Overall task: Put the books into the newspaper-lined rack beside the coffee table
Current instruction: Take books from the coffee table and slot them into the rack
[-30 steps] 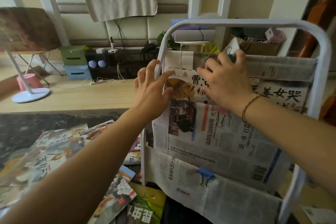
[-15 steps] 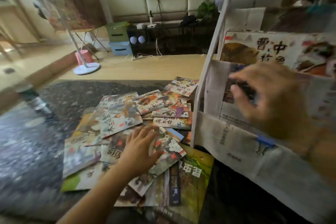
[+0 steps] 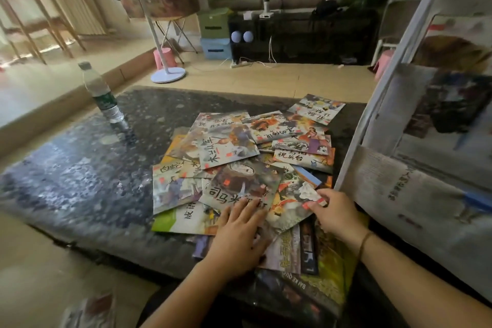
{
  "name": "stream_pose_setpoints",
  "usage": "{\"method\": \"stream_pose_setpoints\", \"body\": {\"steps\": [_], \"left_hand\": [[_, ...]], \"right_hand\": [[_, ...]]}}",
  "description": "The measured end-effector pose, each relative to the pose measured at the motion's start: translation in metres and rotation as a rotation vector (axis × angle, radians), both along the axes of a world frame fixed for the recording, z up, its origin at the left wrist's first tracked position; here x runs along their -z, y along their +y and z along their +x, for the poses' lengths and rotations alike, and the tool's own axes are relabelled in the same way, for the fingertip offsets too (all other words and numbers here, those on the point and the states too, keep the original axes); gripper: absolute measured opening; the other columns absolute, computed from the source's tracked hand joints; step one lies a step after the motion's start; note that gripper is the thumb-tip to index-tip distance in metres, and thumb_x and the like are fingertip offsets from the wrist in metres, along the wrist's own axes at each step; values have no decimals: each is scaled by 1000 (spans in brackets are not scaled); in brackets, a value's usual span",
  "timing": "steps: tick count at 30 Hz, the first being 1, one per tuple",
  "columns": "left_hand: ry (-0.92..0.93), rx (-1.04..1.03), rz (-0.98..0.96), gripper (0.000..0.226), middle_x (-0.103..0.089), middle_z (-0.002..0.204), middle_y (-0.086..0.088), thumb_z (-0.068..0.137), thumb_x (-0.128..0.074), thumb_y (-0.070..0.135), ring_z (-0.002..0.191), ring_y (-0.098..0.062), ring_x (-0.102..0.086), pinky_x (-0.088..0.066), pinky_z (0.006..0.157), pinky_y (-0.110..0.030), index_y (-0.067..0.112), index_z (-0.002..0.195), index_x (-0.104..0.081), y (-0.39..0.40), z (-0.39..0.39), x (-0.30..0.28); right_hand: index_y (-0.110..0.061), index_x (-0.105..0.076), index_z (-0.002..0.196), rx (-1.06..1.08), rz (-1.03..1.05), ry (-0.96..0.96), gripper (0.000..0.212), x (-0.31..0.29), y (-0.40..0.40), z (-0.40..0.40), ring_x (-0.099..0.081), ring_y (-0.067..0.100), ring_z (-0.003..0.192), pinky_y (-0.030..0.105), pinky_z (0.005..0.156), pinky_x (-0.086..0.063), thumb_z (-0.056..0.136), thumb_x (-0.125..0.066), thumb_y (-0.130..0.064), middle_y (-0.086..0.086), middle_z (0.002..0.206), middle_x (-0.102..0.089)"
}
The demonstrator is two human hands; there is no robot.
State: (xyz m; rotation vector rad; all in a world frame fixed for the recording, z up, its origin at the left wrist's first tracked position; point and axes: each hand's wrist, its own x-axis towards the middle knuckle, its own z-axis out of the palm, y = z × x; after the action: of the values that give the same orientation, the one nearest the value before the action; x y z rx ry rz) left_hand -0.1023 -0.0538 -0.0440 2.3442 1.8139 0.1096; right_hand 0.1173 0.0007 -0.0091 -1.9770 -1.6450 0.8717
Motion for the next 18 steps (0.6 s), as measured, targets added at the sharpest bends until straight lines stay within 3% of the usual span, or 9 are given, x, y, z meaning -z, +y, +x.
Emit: {"method": "stream_pose_setpoints", "body": {"steps": [2,4,6,8,10,12,13,16,18], "left_hand": [[-18,-7,11,58,-4,164,12,99,-30,58,151,-15,8,6,122,-46,38,153,-19,-2,1,0],[-35,-11,31,58,-6,164,12,99,-30,58,151,-14,7,5,122,-46,39,152,-21,-2,1,0],[-109,-12,68,55,-11,162,14,97,-36,59,151,-13,3,1,123,-44,40,148,-29,-7,3,1],[-319,27,219,43,-35,151,16,93,-49,54,145,-11,-21,-21,120,-42,38,133,-49,-19,10,-2],[-554,120,323,21,-60,122,15,91,-62,40,119,-1,-50,-48,101,-31,30,109,-64,-34,18,-5],[-665,271,162,10,-69,93,11,93,-63,34,88,6,-59,-49,83,-15,25,95,-68,-54,31,-16],[-674,346,60,17,-70,84,9,95,-62,36,78,8,-59,-45,80,-10,22,90,-70,-62,39,-23],[-759,424,-182,35,-69,78,4,96,-59,43,77,13,-58,-40,83,-11,13,86,-73,-77,69,-39],[-892,309,-320,34,-69,80,6,94,-61,45,83,4,-62,-45,81,-20,14,89,-73,-79,90,-39]], "right_hand": [[-9,-62,123,45,0,66,32,3,0,2,-63,21,101,32,86,-49,93,-61,-21,7,118,-66],[-9,-62,118,72,-41,184,25,4,-3,6,-69,17,73,31,65,-54,94,-59,-15,6,99,-70],[-6,-58,114,64,-94,277,19,0,-10,9,-70,17,60,27,51,-51,95,-57,-9,7,87,-70],[-5,-55,109,57,-104,351,15,-4,-22,14,-71,21,61,29,51,-54,95,-55,-4,12,86,-71],[-7,-55,103,67,-78,424,11,-11,-41,24,-71,25,62,35,55,-56,94,-54,0,13,80,-72],[-9,-56,100,85,-38,493,13,-17,-61,40,-71,29,63,39,58,-56,94,-54,2,12,75,-73],[-9,-56,100,99,-17,532,14,-21,-72,48,-71,31,63,40,59,-55,93,-54,3,12,74,-73],[-4,-57,98,188,39,679,15,-30,-103,73,-69,34,59,33,51,-56,90,-55,8,17,74,-72],[-3,-56,96,260,62,804,18,-38,-125,83,-69,34,55,27,46,-55,85,-56,12,22,74,-71]]}}
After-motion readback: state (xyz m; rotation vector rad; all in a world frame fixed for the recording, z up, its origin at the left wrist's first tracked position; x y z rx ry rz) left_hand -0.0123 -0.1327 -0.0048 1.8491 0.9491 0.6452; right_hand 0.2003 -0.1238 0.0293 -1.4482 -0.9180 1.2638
